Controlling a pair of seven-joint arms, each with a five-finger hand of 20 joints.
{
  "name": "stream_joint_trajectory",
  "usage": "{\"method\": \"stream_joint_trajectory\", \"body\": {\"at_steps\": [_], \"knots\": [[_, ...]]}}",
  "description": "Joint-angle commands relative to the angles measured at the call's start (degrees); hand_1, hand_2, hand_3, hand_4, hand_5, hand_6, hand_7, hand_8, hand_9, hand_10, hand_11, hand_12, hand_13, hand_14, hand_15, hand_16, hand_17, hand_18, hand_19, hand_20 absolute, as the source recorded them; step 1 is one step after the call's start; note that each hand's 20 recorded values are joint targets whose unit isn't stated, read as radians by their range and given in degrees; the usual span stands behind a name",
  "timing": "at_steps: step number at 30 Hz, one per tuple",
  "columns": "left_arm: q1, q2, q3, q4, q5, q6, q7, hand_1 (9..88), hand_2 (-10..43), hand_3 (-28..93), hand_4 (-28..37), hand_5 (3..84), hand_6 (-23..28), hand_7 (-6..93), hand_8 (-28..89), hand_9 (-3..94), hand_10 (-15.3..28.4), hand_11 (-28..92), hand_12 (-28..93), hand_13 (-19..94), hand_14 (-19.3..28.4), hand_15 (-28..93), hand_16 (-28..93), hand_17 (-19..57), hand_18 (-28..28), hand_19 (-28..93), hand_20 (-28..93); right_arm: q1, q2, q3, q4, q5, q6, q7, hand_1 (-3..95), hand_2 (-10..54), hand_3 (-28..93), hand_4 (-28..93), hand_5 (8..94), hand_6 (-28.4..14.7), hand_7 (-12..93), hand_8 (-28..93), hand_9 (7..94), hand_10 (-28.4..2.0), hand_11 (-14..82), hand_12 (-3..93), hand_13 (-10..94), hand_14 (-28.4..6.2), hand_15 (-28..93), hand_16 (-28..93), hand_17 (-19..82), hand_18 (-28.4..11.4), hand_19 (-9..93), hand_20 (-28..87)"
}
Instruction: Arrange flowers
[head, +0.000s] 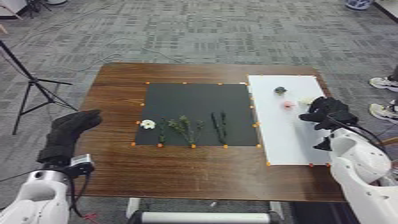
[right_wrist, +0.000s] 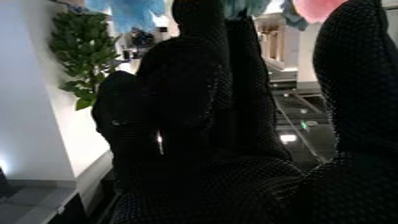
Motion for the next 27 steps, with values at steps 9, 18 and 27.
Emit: {"method": "stream_joint_trajectory", "body": {"at_steps": [9,18,27], "knots": [[0.35,-0.68,-0.03,-0.54,0.17,-0.87,0.11,29.3,3.1,68,-20.3,56.1,2.3,17.7,-8,56.2,14.5,22,12,43,17.6,21,-2,8.7,11.0,5,18,0.32,-0.94,-1.60,1.98,-1.41,1.76,0.55,49.2,-9.5,64,-21,64.7,-1.6,24,8,78.8,-10.2,22.8,36.3,86,-4.0,59,33,58,-15.8,93,53],[0.00,1.07,-1.65,-0.31,0.38,-0.90,0.14,29.4,3.1,68,-20.2,55.9,2.4,17.6,-8,56.1,14.4,22,12,44,17.7,21,-2,8.7,11.0,5,18,1.45,3.14,-3.10,-3.22,2.67,8.72,-0.82,58.4,-9.5,63,-20,75.8,-1.1,23,10,88.7,-8.6,12.7,38.8,91,-2.5,58,34,62,-14.8,93,55],[1.42,3.00,-4.57,1.34,-1.98,3.05,1.59,25.8,5.1,69,-24.5,55.5,2.6,17.0,-8,54.9,14.6,20,11,41,16.1,17,-2,9.0,10.5,4,17,6.96,6.07,-8.61,-11.74,7.56,9.81,-2.58,58.1,-9.5,63,-19,77.4,-0.4,23,9,89.5,-8.4,12.6,38.6,91,-2.1,60,36,63,-14.5,93,58]]}}
